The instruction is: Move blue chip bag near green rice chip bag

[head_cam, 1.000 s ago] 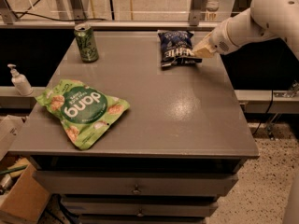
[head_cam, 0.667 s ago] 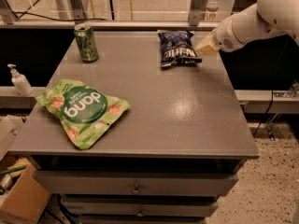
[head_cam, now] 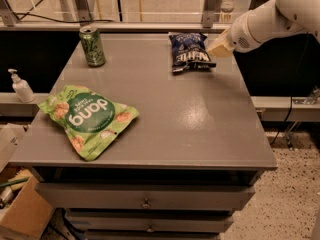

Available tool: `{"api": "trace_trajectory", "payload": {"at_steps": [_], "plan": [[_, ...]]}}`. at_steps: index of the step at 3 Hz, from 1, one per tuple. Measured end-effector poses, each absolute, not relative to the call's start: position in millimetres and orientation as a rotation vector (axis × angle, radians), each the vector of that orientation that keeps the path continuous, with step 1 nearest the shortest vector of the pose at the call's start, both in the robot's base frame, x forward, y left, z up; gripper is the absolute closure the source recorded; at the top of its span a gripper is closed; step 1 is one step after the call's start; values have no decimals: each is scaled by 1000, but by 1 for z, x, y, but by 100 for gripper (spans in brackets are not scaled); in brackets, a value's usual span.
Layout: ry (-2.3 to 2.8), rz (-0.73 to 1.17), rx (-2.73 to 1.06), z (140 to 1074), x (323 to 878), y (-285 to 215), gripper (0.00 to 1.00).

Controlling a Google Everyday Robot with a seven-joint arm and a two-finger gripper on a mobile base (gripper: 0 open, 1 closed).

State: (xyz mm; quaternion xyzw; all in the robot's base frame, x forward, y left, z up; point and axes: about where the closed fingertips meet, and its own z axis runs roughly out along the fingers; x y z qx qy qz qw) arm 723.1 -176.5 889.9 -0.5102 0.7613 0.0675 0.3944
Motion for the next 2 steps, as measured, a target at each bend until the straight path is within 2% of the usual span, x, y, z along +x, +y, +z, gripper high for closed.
{"api": "trace_trajectory", "payload": {"at_steps": [2], "plan": [[1939,175,-1272,883,737,-172,15]]}}
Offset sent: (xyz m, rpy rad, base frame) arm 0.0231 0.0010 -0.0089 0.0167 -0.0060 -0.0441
